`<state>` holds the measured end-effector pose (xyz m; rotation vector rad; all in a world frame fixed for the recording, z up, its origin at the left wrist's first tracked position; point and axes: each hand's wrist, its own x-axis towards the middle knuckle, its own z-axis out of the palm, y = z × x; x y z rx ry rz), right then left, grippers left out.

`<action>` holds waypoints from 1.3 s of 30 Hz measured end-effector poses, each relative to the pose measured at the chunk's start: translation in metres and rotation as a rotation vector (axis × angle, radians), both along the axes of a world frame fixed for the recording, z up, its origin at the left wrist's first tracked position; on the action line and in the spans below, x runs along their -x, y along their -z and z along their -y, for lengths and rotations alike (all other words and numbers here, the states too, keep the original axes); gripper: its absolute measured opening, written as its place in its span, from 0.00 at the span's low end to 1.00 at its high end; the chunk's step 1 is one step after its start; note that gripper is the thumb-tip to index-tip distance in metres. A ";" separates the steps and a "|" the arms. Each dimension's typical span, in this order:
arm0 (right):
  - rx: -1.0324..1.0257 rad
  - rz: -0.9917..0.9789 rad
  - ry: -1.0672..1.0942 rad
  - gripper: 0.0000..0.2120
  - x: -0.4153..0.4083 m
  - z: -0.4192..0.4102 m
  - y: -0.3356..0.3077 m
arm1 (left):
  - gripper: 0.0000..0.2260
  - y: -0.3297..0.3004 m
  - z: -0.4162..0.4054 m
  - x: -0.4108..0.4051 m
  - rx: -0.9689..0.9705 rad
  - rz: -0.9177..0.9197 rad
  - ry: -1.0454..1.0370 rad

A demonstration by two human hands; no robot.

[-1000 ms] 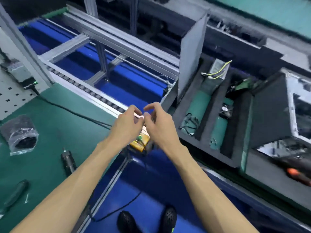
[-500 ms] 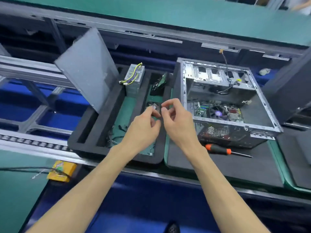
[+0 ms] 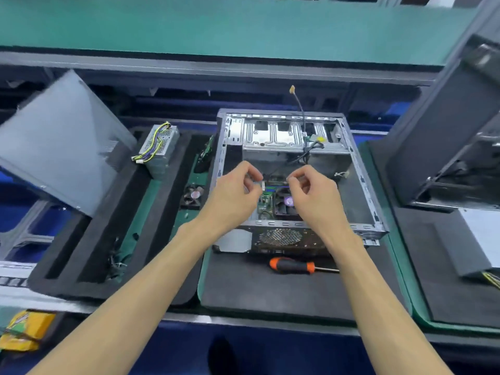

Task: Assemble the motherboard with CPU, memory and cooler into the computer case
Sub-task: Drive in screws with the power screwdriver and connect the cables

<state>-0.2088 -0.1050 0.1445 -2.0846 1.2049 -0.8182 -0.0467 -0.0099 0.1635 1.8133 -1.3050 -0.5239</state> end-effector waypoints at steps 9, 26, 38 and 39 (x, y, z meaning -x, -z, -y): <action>-0.202 -0.392 -0.073 0.16 0.019 0.056 0.031 | 0.33 0.049 0.100 0.014 -0.485 0.251 0.356; -0.235 -0.536 -0.137 0.12 0.015 0.113 0.037 | 0.34 0.084 0.159 0.024 -0.536 0.676 0.608; -0.038 -0.098 -0.082 0.08 0.030 0.159 0.014 | 0.12 0.031 0.178 0.021 -0.006 0.494 -0.037; -0.054 -0.072 -0.071 0.07 0.028 0.161 0.016 | 0.15 0.033 0.181 0.022 -0.047 0.503 -0.038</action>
